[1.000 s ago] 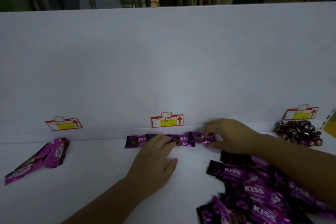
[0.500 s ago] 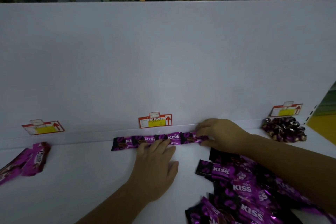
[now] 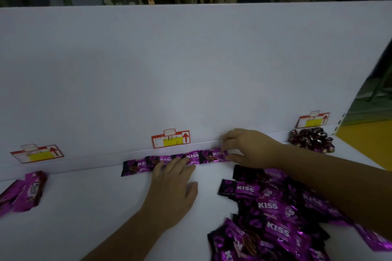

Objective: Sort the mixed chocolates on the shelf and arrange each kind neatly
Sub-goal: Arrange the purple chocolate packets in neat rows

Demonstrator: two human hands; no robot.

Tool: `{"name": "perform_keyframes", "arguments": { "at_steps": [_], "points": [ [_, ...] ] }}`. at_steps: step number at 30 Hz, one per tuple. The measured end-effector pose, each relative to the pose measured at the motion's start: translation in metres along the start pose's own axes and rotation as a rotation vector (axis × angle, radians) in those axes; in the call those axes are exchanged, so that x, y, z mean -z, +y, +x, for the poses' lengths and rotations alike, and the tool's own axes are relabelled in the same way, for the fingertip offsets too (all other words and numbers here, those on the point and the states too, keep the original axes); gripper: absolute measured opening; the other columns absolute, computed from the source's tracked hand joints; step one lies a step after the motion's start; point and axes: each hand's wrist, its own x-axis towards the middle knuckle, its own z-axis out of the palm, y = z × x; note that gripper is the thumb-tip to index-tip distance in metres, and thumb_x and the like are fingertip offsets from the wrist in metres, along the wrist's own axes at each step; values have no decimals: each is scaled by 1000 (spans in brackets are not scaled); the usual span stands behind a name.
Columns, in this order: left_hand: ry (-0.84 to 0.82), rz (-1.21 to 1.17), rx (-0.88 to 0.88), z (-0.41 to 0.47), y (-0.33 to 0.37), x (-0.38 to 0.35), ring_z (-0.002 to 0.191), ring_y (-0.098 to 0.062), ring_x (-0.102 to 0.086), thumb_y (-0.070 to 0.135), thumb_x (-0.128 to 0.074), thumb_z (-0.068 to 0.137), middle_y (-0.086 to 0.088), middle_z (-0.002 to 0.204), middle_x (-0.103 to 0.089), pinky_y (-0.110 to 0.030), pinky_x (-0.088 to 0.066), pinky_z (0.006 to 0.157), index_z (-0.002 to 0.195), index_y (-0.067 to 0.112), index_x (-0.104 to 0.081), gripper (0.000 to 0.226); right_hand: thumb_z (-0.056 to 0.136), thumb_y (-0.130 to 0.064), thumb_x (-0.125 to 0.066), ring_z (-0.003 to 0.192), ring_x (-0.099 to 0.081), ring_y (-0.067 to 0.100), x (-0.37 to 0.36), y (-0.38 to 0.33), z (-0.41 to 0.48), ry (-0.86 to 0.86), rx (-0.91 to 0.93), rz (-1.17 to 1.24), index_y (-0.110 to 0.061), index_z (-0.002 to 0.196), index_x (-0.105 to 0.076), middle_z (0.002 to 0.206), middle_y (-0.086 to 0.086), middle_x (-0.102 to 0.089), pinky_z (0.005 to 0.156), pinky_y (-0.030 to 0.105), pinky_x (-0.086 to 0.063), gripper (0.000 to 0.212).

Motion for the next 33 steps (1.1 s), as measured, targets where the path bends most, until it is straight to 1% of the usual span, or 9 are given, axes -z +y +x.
{"name": "perform_keyframes", "arguments": {
  "at_steps": [2,5,8,11,14,18,23,29,33],
  "points": [
    [54,-43,-40,0,-2,1,114,-14,-54,40,-35,81,4,115,-64,-36,-29,104,108,24,-66,43,89,-34,-55,103,-56,18,10,0,-8,-5,-36,9,-22,107,-67,110,-1,-63,89,34,-47,24],
    [87,-171,-171,2,-1,-1,104,-2,-47,33,-43,80,6,103,-67,-35,-44,94,99,22,-69,34,91,-33,-56,103,-56,14,25,-4,-27,-35,-114,2,-23,111,-66,112,-5,-64,92,29,-43,25],
    [-35,-317,-228,4,16,6,109,5,-40,35,-49,83,11,117,-58,-17,-32,99,117,21,-62,39,91,-32,-56,93,-59,11,34,-14,-48,-82,-176,3,-23,109,-67,105,-5,-67,85,25,-45,23],
    [-96,-372,-359,11,42,6,107,6,-37,30,-59,87,16,119,-52,-1,-22,89,122,25,-57,36,90,-33,-58,79,-57,6,40,-25,-66,-96,-227,17,-24,104,-70,98,-6,-69,73,22,-43,21],
    [-122,-425,-403,21,59,6,110,-1,-43,26,-60,87,11,121,-56,-8,-30,89,124,28,-55,38,88,-32,-60,74,-54,1,46,-37,-86,-79,-301,45,-25,100,-71,96,-8,-70,70,21,-43,17],
    [-155,-443,-340,23,61,-7,111,-5,-46,29,-61,87,9,124,-56,-17,-33,90,132,30,-47,47,87,-37,-61,72,-54,2,52,-64,-114,-142,-352,79,-24,95,-69,88,-11,-65,65,15,-41,17],
    [-83,-587,-237,20,62,-14,99,-6,-54,27,-55,91,8,111,-62,-18,-42,84,123,24,-56,32,79,-61,-58,86,-54,9,37,-98,-133,-217,-366,-27,-25,108,-58,97,-7,-58,74,25,-47,47],
    [-23,-720,-144,22,56,-8,73,-5,-57,20,-47,95,6,78,-63,-19,-41,65,94,16,-65,18,82,-49,-58,82,-57,12,30,-110,-133,-108,-418,21,-23,103,-62,93,-4,-63,78,30,-50,34],
    [-103,-946,86,25,50,12,66,-7,-64,19,-53,93,4,75,-67,-10,-46,58,79,21,-66,20,83,-38,-65,77,-56,1,36,-109,-129,1,-538,145,-24,104,-60,88,-12,-62,68,12,-42,26]
  ]
}}
